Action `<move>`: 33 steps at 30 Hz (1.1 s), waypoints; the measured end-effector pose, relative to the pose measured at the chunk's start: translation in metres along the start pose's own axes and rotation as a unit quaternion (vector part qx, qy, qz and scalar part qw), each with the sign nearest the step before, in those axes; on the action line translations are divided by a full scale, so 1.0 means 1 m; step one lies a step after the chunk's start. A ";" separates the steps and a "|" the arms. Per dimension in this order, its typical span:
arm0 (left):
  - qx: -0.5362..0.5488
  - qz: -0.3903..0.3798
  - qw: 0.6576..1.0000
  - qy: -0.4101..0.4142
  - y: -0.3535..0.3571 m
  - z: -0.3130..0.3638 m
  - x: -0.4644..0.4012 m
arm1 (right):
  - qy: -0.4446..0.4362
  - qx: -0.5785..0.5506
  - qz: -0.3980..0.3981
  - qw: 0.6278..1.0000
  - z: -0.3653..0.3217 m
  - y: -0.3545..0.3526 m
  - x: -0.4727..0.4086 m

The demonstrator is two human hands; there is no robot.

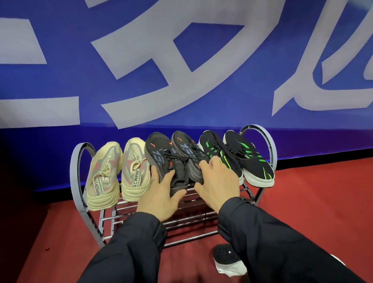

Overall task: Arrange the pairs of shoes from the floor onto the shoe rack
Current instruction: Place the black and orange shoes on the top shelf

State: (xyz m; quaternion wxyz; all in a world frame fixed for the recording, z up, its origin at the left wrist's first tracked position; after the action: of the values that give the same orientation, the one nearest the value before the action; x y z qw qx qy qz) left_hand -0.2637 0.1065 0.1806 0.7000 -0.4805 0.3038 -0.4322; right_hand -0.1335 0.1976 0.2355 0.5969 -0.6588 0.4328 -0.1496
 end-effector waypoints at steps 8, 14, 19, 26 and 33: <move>-0.148 0.021 0.988 -0.041 -0.013 -0.004 -0.003 | -0.013 -0.035 -0.060 0.998 -0.006 0.025 0.009; -0.085 0.139 0.986 -0.032 -0.031 0.005 0.002 | -0.020 -0.084 -0.050 0.995 -0.005 0.022 0.013; -0.075 0.142 0.987 0.005 -0.028 0.000 0.001 | -0.048 -0.119 -0.019 0.992 -0.003 0.017 0.009; -0.120 0.159 0.978 0.064 -0.027 0.015 0.009 | -0.029 -0.141 -0.011 0.990 -0.003 0.016 0.006; -0.089 0.147 0.982 0.083 -0.025 0.012 0.008 | -0.019 -0.166 -0.028 0.986 0.001 0.020 0.004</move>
State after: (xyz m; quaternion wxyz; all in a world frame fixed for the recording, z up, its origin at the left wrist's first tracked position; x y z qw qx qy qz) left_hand -0.2577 0.1005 0.2086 0.6825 -0.4534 0.4656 -0.3345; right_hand -0.1384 0.1965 0.2153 0.4830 -0.7634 0.4214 -0.0800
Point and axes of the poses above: each hand's wrist, its own x-axis away from the middle knuckle, its own y-axis out of the palm, z = x × y, the point moved 10 cm from there along -x, towards the middle knuckle, and after that the axes turned 13 degrees about -x, right-handed, at the moved point
